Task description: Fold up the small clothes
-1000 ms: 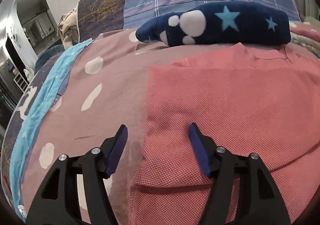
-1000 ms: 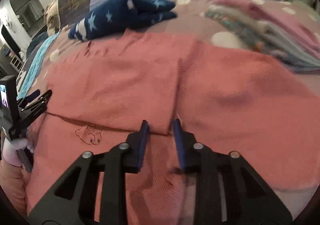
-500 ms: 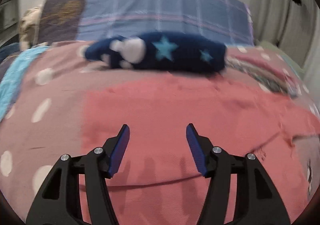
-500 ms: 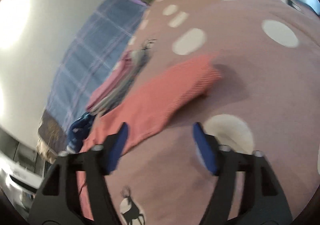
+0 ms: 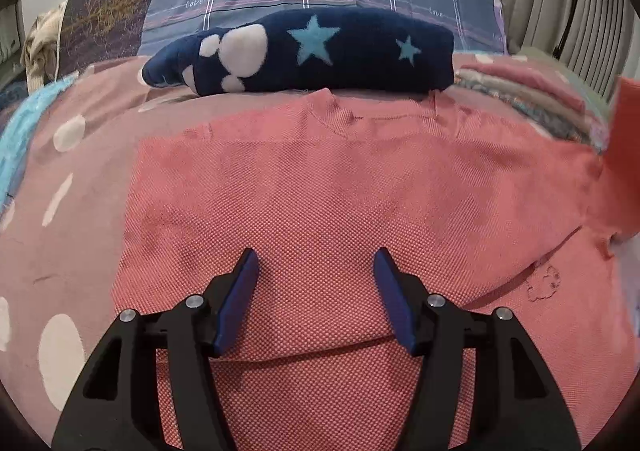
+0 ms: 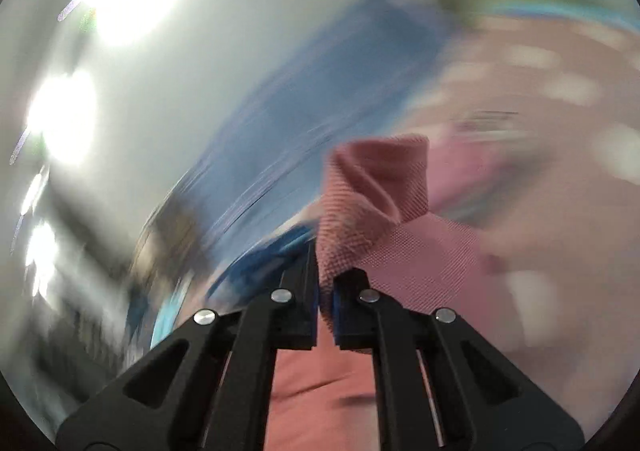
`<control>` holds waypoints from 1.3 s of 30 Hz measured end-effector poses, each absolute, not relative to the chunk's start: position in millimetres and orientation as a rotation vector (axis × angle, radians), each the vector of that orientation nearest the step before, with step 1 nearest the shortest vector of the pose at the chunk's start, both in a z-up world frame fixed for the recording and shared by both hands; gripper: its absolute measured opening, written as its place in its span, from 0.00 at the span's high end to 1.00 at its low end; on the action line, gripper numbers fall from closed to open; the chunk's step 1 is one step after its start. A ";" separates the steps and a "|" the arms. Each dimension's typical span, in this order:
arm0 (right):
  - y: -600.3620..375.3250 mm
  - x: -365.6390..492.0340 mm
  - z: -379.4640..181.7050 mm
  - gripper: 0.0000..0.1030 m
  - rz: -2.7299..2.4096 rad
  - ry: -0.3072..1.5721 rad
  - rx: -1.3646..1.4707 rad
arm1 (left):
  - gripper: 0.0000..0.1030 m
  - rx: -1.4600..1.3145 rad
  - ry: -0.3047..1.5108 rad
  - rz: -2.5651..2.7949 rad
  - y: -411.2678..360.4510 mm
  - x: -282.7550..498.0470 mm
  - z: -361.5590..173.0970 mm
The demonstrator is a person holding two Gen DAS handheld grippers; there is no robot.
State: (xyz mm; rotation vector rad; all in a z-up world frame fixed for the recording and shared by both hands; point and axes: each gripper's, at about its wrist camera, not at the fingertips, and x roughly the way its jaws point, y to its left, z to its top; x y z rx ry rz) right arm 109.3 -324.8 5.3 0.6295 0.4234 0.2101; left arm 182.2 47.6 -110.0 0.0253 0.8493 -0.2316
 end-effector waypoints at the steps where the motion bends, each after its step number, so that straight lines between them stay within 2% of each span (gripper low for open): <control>1: -277.3 119.0 7.9 0.93 0.338 0.465 0.518 | 0.40 -0.005 0.846 -0.242 51.6 182.2 -107.9; 4: -191.1 137.6 -22.8 0.92 0.462 0.613 0.273 | 0.41 -0.125 0.818 -0.277 69.4 177.9 -97.6; 6: -170.9 146.8 -59.1 0.88 0.461 0.743 0.252 | 0.40 -0.221 0.788 -0.400 77.3 170.8 -85.2; 9: -164.4 149.4 -89.9 0.87 0.485 0.845 0.267 | 0.40 -0.290 0.803 -0.507 74.0 167.9 -75.9; 13: -163.7 136.4 -94.0 0.86 0.508 0.882 0.270 | 0.40 -0.353 0.866 -0.564 65.0 165.9 -77.9; 17: -160.3 112.3 -89.1 0.67 0.538 0.872 0.207 | 0.39 -0.402 0.965 -0.578 56.4 163.6 -95.5; 23: -150.0 110.6 -87.4 0.55 0.509 0.852 0.162 | 0.36 -0.563 1.026 -0.647 49.3 165.1 -102.6; 27: -132.5 120.1 -92.4 0.53 0.607 0.903 0.162 | 0.35 -0.608 1.062 -0.649 42.7 171.9 -105.9; 33: -116.8 88.1 -86.9 0.53 0.718 0.889 0.042 | 0.36 -0.552 1.099 -0.614 22.6 174.8 -109.2; 35: -128.3 82.8 -83.3 0.53 0.690 0.878 0.060 | 0.70 -0.485 1.088 -0.618 11.9 172.1 -105.7; 36: -134.4 80.4 -81.8 0.52 0.676 0.872 0.068 | 0.99 -0.465 1.095 -0.630 6.8 172.7 -106.6; 39: -160.6 73.6 -76.5 0.49 0.601 0.855 0.103 | 0.98 -0.366 1.040 -0.644 -11.6 167.2 -89.9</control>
